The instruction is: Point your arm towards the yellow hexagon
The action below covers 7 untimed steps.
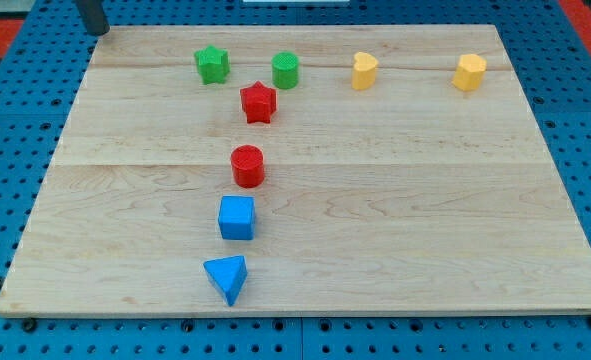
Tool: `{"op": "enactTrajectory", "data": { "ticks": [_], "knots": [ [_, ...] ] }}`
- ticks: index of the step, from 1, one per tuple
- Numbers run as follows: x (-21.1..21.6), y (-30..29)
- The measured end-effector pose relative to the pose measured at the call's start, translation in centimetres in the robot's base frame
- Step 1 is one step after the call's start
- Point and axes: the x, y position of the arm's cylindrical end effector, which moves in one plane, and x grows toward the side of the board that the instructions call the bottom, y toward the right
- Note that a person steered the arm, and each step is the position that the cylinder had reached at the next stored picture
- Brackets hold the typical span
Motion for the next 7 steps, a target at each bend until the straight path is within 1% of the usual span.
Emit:
{"op": "enactTrajectory", "data": {
  "ticks": [1,3,4,5,6,7],
  "knots": [
    [0.8,-0.2],
    [0.9,-0.8],
    [1.3,-2.0],
    [2.8,-1.9],
    [3.2,-1.4],
    [1.0,5.2]
  ]
}}
